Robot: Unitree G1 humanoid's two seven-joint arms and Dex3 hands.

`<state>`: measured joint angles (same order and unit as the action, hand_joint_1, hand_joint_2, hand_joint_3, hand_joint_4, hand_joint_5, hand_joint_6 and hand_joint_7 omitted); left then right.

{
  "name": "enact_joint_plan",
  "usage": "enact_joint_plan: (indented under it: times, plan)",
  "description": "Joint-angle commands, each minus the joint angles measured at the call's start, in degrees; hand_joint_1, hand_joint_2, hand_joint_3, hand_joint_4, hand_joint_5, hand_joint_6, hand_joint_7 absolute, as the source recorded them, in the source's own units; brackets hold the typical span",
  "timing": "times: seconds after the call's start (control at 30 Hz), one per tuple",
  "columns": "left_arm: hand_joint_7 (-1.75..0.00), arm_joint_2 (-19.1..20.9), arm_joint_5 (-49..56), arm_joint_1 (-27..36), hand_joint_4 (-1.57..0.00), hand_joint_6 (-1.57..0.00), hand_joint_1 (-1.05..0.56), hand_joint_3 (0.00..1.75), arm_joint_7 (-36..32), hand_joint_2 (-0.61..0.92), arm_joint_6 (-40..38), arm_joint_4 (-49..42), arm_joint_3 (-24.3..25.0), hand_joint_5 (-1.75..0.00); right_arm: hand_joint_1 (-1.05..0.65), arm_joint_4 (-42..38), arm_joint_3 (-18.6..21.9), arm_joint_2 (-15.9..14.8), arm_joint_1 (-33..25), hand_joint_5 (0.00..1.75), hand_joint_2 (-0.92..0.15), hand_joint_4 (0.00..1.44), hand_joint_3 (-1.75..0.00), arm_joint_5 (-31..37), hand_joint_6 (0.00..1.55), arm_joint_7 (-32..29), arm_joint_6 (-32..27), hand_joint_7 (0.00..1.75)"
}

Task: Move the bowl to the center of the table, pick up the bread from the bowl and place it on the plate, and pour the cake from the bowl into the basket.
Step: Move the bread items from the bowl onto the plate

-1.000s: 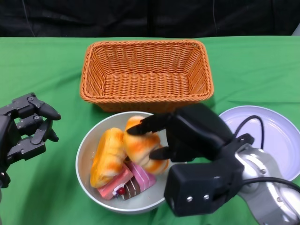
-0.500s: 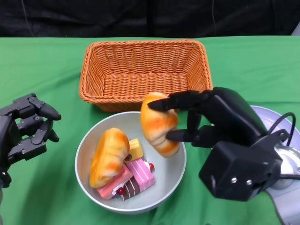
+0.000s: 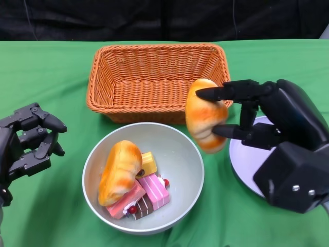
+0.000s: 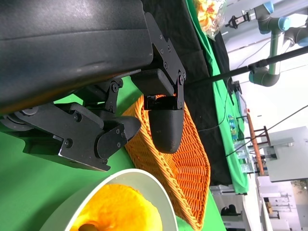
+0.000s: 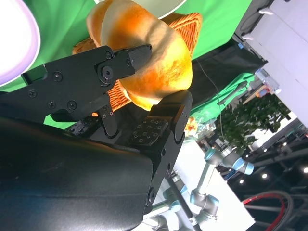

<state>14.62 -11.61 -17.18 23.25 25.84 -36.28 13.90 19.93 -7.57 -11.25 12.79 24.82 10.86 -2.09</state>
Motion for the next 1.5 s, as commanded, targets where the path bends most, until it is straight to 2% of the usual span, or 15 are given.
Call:
enact_joint_plan:
  times: [0.03,0.07,0.13,0.2,0.37,0.47,0.53,0.6,0.7,1.0,1.3,1.33,1.4,1.5]
  plan:
    - [-1.28,0.9,0.0,-0.6,-0.69,-0.72,0.04,0.84,-0.3,0.73,0.4,-0.5,0.2,-1.58,-0.15,0.5,3.2,-1.7,-1.1,1.53,-0.91,0.80,-0.20,-1.5,1.19,-1.5,1.2,0.21]
    - [-1.28,1.0,0.1,-0.6,-0.69,-0.71,0.03,0.83,-0.3,0.73,0.5,-0.6,0.2,-1.59,-0.15,0.4,3.5,-1.9,-1.2,1.48,-0.91,0.82,-0.20,-1.6,1.17,-1.6,1.4,0.26]
    - [-1.28,1.0,0.2,-0.6,-0.68,-0.71,0.03,0.83,-0.3,0.73,0.6,-0.7,0.1,-1.59,-0.15,0.3,3.8,-2.1,-1.4,1.43,-0.90,0.83,-0.21,-1.6,1.01,-1.7,1.7,0.56]
    - [-1.28,0.9,0.1,-0.7,-0.68,-0.71,0.03,0.82,-0.4,0.73,0.5,-0.8,0.2,-1.59,-0.15,0.6,5.3,-2.7,-2.4,1.45,-0.90,0.84,-0.20,-1.6,0.97,-2.1,0.9,0.69]
    - [-1.27,0.8,0.0,-0.6,-0.69,-0.72,0.03,0.82,-0.3,0.74,0.3,-0.7,0.1,-1.58,-0.15,0.4,7.4,-3.7,-4.1,1.49,-0.91,0.85,-0.18,-1.5,0.95,-2.9,0.9,0.80]
    - [-1.26,0.7,-0.2,-0.8,-0.70,-0.73,0.03,0.81,-0.2,0.74,0.4,-0.9,0.1,-1.58,-0.15,0.0,8.5,-4.4,-5.1,1.51,-0.91,0.85,-0.18,-1.5,0.95,-3.1,0.9,0.81]
    - [-1.27,0.5,-0.4,-1.1,-0.70,-0.73,0.03,0.82,0.0,0.73,0.4,-1.3,0.2,-1.58,-0.12,-0.4,9.6,-5.1,-6.3,1.35,-0.91,0.86,-0.17,-1.5,0.93,-3.2,0.9,0.77]
    - [-1.27,0.5,-0.4,-1.2,-0.71,-0.73,0.03,0.82,0.0,0.73,0.5,-1.4,0.2,-1.58,-0.11,-0.5,9.9,-5.4,-6.6,1.30,-0.91,0.87,-0.17,-1.6,0.93,-3.3,0.9,0.76]
    - [-1.27,0.6,-0.4,-1.2,-0.70,-0.72,0.02,0.83,0.0,0.72,0.5,-1.4,0.2,-1.57,-0.11,-3.0,10.5,-7.8,-9.2,1.28,-0.90,0.90,-0.16,0.4,0.96,-4.6,3.4,0.72]
    - [-1.26,0.8,-0.3,-1.1,-0.71,-0.73,0.03,0.82,-0.2,0.73,0.4,-1.2,0.3,-1.57,-0.11,-7.5,11.8,-9.7,-11.3,1.48,-0.92,0.86,-0.11,-1.1,1.01,-5.4,6.3,0.70]
    - [-1.26,0.8,-0.4,-1.0,-0.70,-0.72,0.03,0.80,-0.3,0.74,0.0,-1.0,0.3,-1.58,-0.10,-8.3,12.0,-9.7,-11.3,1.52,-0.92,0.84,-0.10,-1.2,1.00,-5.6,7.2,0.72]
    - [-1.26,1.0,-0.3,-1.1,-0.69,-0.72,0.03,0.80,-0.2,0.74,0.3,-1.3,0.3,-1.58,-0.10,-9.3,11.1,-10.3,-11.0,1.52,-0.92,0.84,-0.10,1.0,1.00,-6.6,7.7,0.73]
    - [-1.27,1.1,-0.1,-1.2,-0.69,-0.72,0.04,0.80,0.0,0.75,0.8,-1.6,0.3,-1.59,-0.10,-10.8,10.0,-11.0,-10.6,1.26,-0.91,0.91,-0.08,4.0,1.01,-8.0,8.4,0.64]
    - [-1.28,1.3,-0.1,-1.2,-0.69,-0.71,0.04,0.81,-0.2,0.75,0.7,-1.6,0.4,-1.59,-0.09,-12.8,8.5,-11.5,-9.5,1.21,-0.91,0.92,-0.07,6.5,1.02,-9.2,9.1,0.58]
